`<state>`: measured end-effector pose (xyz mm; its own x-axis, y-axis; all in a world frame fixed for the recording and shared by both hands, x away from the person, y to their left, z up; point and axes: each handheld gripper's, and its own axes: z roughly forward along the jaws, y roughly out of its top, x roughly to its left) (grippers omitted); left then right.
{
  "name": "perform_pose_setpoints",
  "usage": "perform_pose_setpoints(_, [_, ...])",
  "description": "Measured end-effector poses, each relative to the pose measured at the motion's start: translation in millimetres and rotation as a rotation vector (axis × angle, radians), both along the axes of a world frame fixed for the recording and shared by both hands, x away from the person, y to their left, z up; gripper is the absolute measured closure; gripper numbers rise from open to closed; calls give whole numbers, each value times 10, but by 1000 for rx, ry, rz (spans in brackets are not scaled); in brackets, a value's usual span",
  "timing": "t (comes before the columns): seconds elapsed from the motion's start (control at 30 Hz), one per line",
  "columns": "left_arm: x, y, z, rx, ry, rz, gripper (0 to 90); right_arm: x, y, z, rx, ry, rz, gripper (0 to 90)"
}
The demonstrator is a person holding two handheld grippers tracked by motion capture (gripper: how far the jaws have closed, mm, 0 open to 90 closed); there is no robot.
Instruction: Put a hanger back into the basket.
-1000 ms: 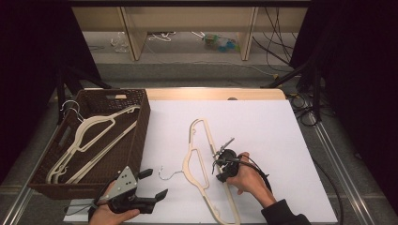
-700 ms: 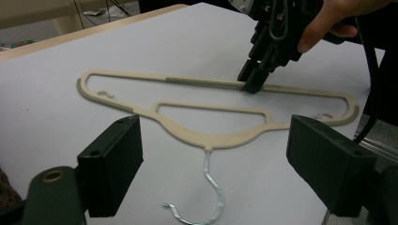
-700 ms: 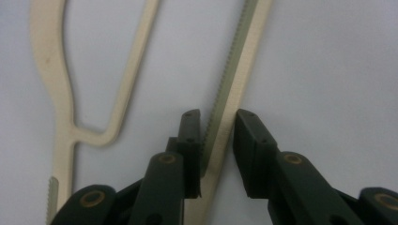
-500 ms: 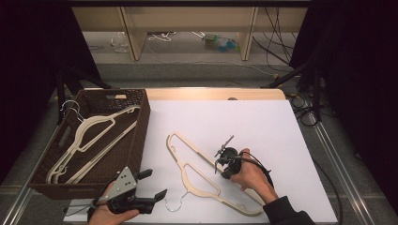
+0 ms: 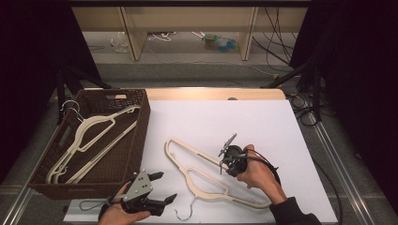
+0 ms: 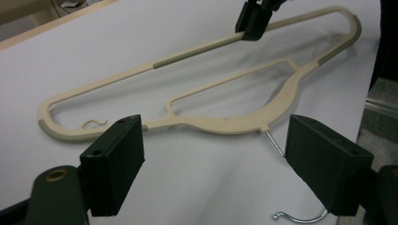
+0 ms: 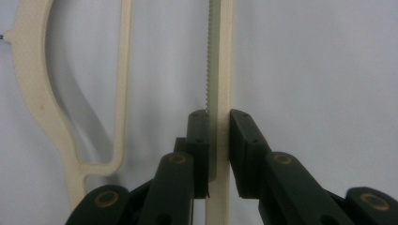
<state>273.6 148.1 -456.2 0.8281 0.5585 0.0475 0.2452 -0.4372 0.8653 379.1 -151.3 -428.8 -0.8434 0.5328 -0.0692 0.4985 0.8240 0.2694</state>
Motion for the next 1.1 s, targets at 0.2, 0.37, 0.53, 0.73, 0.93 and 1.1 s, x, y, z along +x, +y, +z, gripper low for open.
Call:
perform_pose_setpoints(0.2, [114, -160, -71, 68, -7, -54, 215, -17, -50, 119, 2, -25, 6, 794])
perform_pose_setpoints(0.37, [207, -321, -114, 178, -61, -93, 226, -28, -81, 205, 4, -41, 22, 794])
perform_pose_setpoints(0.53, [250, -438, -156, 231, -104, -120, 248, -47, -100, 259, 8, -57, 33, 794])
perform_pose_setpoints(0.73, [275, -503, -209, 266, -101, -124, 247, -57, -103, 284, 12, -59, 33, 794])
perform_pose_setpoints(0.93, [303, -573, -234, 312, -130, -143, 248, -65, -99, 307, 13, -60, 43, 794])
perform_pose_setpoints(1.1, [333, -638, -253, 360, -143, -163, 265, -69, -109, 317, 19, -58, 45, 793])
